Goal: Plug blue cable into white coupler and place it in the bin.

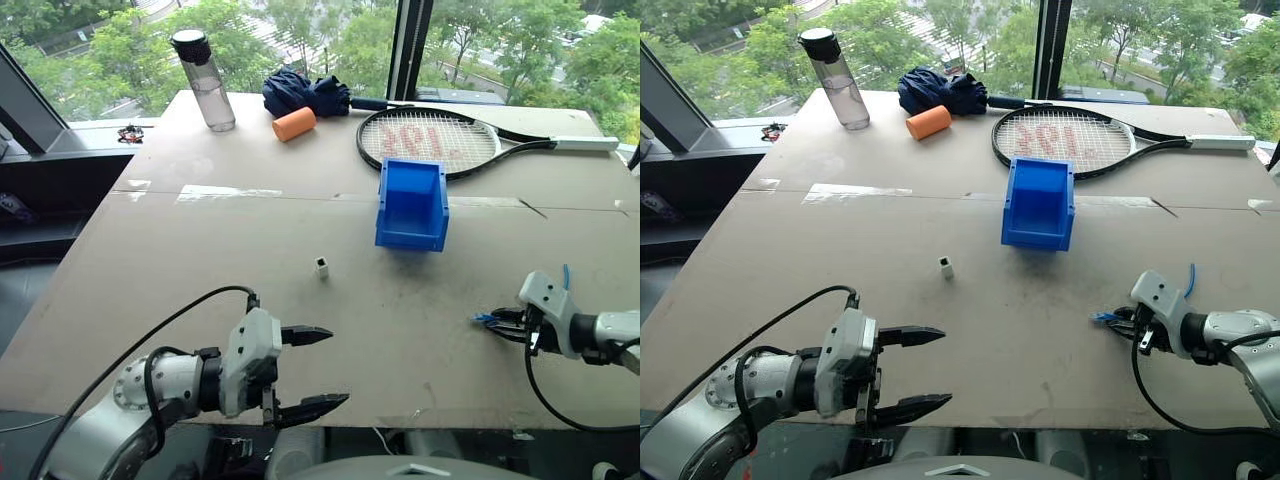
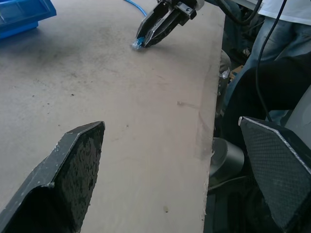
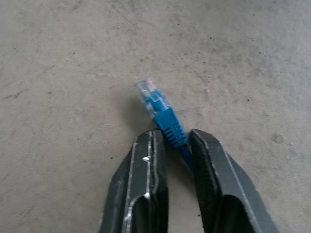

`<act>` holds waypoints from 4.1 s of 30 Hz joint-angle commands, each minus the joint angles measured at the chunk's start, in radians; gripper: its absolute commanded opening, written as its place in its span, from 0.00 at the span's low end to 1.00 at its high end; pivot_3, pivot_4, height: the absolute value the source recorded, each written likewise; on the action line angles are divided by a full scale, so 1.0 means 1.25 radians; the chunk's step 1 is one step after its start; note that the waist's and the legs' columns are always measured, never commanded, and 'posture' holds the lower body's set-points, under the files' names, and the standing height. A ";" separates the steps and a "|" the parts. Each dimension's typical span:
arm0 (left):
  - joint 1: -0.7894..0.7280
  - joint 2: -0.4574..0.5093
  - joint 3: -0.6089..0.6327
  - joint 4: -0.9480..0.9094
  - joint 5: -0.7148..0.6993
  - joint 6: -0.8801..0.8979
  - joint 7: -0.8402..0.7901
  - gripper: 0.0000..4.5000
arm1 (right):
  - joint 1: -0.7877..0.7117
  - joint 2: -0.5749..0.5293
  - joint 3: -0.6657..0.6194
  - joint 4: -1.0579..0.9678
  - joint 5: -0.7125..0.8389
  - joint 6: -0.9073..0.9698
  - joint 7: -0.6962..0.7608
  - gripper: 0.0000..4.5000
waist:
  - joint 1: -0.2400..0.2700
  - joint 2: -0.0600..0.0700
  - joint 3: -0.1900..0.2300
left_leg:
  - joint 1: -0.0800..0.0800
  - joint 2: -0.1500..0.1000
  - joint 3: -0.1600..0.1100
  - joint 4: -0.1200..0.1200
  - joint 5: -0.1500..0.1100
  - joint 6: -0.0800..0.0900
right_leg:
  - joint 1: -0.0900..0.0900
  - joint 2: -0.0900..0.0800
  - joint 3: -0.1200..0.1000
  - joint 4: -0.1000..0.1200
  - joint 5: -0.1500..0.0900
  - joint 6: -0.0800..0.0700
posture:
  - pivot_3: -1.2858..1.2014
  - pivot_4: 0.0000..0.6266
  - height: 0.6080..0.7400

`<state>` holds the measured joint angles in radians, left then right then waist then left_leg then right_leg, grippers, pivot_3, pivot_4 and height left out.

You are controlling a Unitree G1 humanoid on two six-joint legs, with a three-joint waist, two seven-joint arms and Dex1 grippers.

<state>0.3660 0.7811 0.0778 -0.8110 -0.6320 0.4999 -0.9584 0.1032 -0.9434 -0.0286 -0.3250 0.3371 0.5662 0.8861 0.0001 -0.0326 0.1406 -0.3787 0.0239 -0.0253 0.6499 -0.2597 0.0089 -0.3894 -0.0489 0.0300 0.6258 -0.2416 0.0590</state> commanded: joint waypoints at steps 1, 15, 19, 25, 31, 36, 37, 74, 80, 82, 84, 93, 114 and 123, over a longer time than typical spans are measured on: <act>0.008 0.009 0.026 -0.064 -0.025 0.005 0.028 1.00 | -0.010 0.025 0.029 -0.045 -0.005 0.025 -0.017 0.01 | -0.003 0.000 0.000 | 0.000 0.000 0.000 0.001 0.000 0.000 | 0.000 0.000 0.000 0.000 0.000 0.000 | 0.52 0.24 1.00; -0.398 0.025 -0.084 0.188 -0.032 0.084 0.010 1.00 | -0.425 0.143 0.336 -0.034 -0.112 0.195 -0.029 0.01 | 0.000 0.010 0.006 | -0.002 -0.003 -0.003 0.000 0.000 0.000 | -0.002 0.002 -0.003 0.000 0.003 -0.004 | 0.52 0.24 1.00; -0.447 0.023 -0.127 0.241 0.014 0.061 -0.017 1.00 | -0.475 0.163 0.395 0.047 -0.155 0.162 -0.006 0.01 | -0.006 0.009 0.006 | -0.003 -0.003 -0.001 0.000 0.000 0.000 | -0.002 0.001 -0.002 0.000 0.003 -0.004 | 0.52 0.24 1.00; -0.497 0.003 -0.185 0.266 0.064 0.043 -0.038 1.00 | -0.406 0.141 0.305 -0.014 -0.122 0.123 0.001 0.57 | -0.004 0.009 0.006 | -0.002 -0.003 -0.002 -0.001 0.000 0.000 | -0.002 0.001 -0.002 0.000 0.003 -0.004 | 0.52 0.24 1.00; -0.601 -0.059 -0.254 0.296 0.118 0.109 0.016 1.00 | -0.122 0.127 0.017 -0.279 0.035 0.087 0.011 0.83 | 0.017 0.009 0.006 | -0.005 -0.004 -0.006 0.000 0.000 0.000 | -0.002 0.001 -0.006 0.000 0.005 0.000 | 0.52 0.24 1.00; -0.700 -0.123 -0.366 0.463 0.214 0.063 -0.025 1.00 | 0.223 0.210 -0.216 -0.455 0.086 0.023 -0.014 0.83 | 0.018 0.010 0.004 | -0.004 -0.004 -0.006 0.000 0.000 0.000 | 0.001 0.001 -0.006 0.000 0.004 0.000 | 0.52 0.24 1.00; -0.718 -0.143 -0.384 0.506 0.234 0.049 -0.032 1.00 | 0.272 0.232 -0.249 -0.478 0.084 0.009 -0.029 0.83 | 0.014 0.010 0.005 | -0.002 -0.005 -0.007 0.000 0.000 0.000 | 0.002 0.001 -0.007 0.000 0.002 0.004 | 0.52 0.24 1.00; -0.872 -0.310 -0.266 0.644 -0.024 0.451 -0.306 0.02 | 0.302 0.567 -0.056 -0.484 0.525 0.038 -0.427 0.84 | 0.006 0.011 0.004 | -0.003 -0.003 -0.008 0.001 0.000 0.000 | 0.000 0.000 -0.005 0.001 -0.001 0.001 | 0.52 0.24 1.00; -0.869 -0.315 -0.233 0.614 -0.083 0.511 -0.263 0.00 | 0.201 0.540 -0.038 -0.467 0.670 0.053 -0.504 0.79 | 0.007 0.011 0.004 | -0.003 -0.004 -0.008 0.001 0.000 0.000 | 0.000 0.000 -0.005 0.001 0.001 -0.002 | 0.52 0.24 1.00; -0.868 -0.317 -0.225 0.603 -0.103 0.526 -0.253 0.00 | 0.181 0.536 -0.025 -0.460 0.707 0.050 -0.526 0.64 | 0.006 0.011 0.004 | -0.003 -0.004 -0.007 0.001 0.000 0.000 | 0.000 0.000 -0.005 0.001 0.001 -0.002 | 0.52 0.24 1.00; -0.865 -0.315 -0.222 0.593 -0.116 0.533 -0.247 0.00 | 0.171 0.524 -0.017 -0.459 0.724 0.047 -0.540 0.45 | 0.005 0.011 0.004 | -0.003 -0.004 -0.007 0.001 0.000 0.000 | 0.000 0.000 -0.005 0.001 0.001 -0.002 | 0.52 0.24 1.00; -0.860 -0.318 -0.211 0.575 -0.143 0.516 -0.224 0.00 | 0.163 0.473 -0.007 -0.464 0.779 0.019 -0.568 0.00 | 0.004 0.011 0.004 | -0.003 -0.004 -0.007 0.001 0.000 0.000 | 0.000 0.000 -0.005 0.001 0.001 -0.002 | 0.52 0.24 1.00; -0.674 -0.145 -0.160 0.518 0.146 0.046 -0.089 0.98 | 0.131 0.381 -0.113 -0.396 0.838 -0.059 -0.543 0.00 | 0.000 0.011 0.005 | -0.002 -0.004 -0.006 -0.001 0.000 0.000 | 0.000 0.000 -0.004 0.001 0.001 -0.002 | 0.52 0.24 1.00; -0.583 -0.151 -0.127 0.620 0.247 -0.136 -0.019 0.98 | 0.053 0.368 -0.110 -0.342 0.815 -0.044 -0.563 0.00 | 0.005 0.011 0.005 | -0.003 -0.005 -0.006 -0.001 0.000 0.000 | 0.000 0.000 -0.002 0.000 0.001 -0.002 | 0.52 0.24 1.00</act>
<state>-0.3511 0.5943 -0.0868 -0.0493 -0.3433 0.3905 -0.9771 0.1959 -0.4715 -0.1572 -0.7405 1.3434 0.5108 0.1849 0.0060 -0.0189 0.1469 -0.3819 0.0183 -0.0322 0.6491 -0.2596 0.0091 -0.3897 -0.0496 0.0272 0.6263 -0.2397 0.0563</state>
